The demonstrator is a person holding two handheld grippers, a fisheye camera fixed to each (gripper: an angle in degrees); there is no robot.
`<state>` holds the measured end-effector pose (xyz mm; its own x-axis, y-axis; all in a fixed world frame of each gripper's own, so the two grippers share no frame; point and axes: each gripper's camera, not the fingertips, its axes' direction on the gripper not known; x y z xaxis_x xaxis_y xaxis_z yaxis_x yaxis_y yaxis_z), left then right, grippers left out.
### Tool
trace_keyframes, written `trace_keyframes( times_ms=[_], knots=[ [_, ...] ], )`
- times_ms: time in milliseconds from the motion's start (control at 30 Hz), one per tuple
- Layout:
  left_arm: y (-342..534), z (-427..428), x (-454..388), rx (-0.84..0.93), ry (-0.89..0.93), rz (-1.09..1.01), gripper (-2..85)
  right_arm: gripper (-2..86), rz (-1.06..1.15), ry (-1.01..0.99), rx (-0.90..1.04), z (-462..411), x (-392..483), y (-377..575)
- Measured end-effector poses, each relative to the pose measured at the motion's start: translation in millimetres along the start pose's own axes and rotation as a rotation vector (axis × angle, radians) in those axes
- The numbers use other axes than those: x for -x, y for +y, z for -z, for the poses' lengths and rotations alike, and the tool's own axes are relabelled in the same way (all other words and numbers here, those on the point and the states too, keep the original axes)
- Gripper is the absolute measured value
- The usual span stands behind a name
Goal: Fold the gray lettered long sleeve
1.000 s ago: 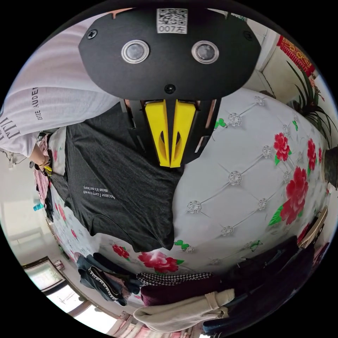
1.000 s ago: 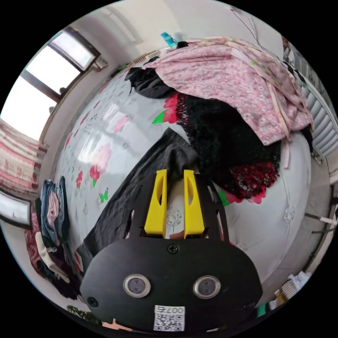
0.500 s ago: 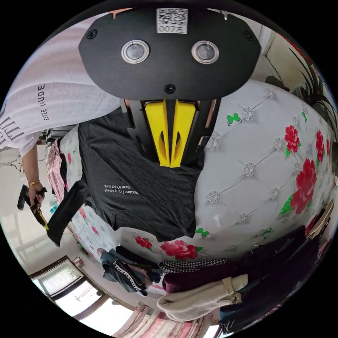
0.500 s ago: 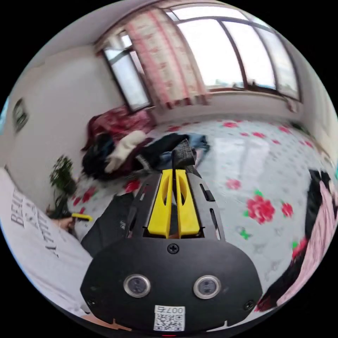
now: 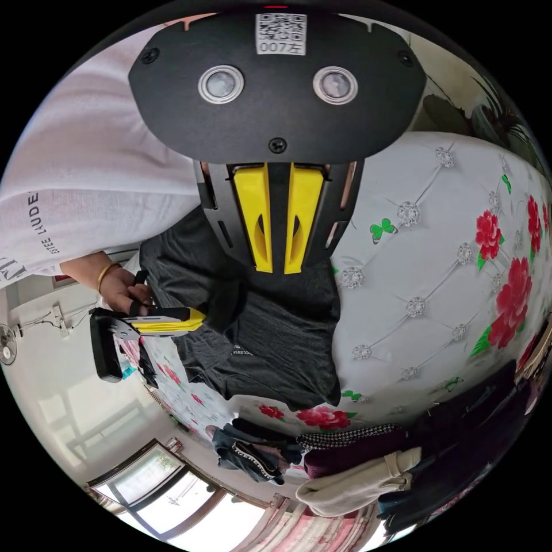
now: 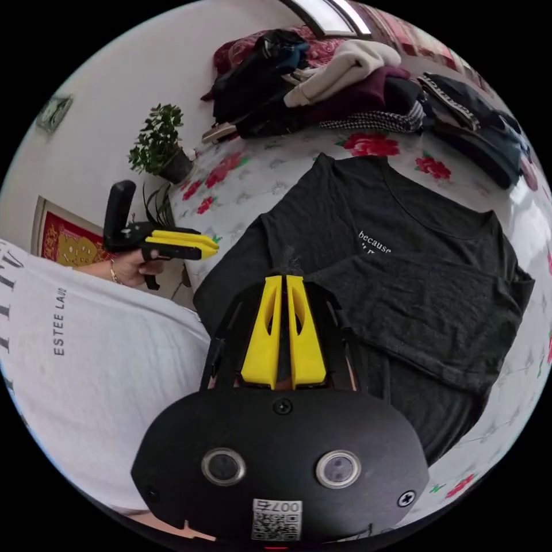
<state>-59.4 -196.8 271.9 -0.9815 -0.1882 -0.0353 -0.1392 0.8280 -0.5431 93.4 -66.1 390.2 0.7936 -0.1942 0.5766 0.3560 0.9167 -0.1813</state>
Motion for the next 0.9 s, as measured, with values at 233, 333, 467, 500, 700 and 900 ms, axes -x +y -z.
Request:
trace_keyframes(
  times_ms=[233,333,467,500,700,900],
  knots=[
    [7.3,-0.7,-2.0,-0.014,0.075,-0.082,5.7,0.0,0.066,0.042,-0.209,51.9,23.7,6.2],
    [10.3,-8.7,-6.0,0.012,0.073,-0.115,5.9,0.4,0.089,-0.007,-0.181,40.9,26.4,10.5],
    [16.3,-19.8,-4.1,0.047,0.070,-0.113,6.0,1.9,0.087,-0.091,0.092,-22.8,21.8,13.3],
    [18.2,-21.8,-3.5,0.056,0.065,-0.112,6.0,2.1,0.079,-0.099,0.116,-28.7,20.6,14.7],
    [22.4,-25.7,-1.6,0.077,0.040,-0.131,6.3,4.1,0.027,-0.039,0.044,-21.6,5.8,20.0],
    [1.5,-42.2,-11.1,0.065,0.095,-0.144,8.1,6.2,0.036,0.028,0.060,-30.9,-10.2,-4.5]
  ],
)
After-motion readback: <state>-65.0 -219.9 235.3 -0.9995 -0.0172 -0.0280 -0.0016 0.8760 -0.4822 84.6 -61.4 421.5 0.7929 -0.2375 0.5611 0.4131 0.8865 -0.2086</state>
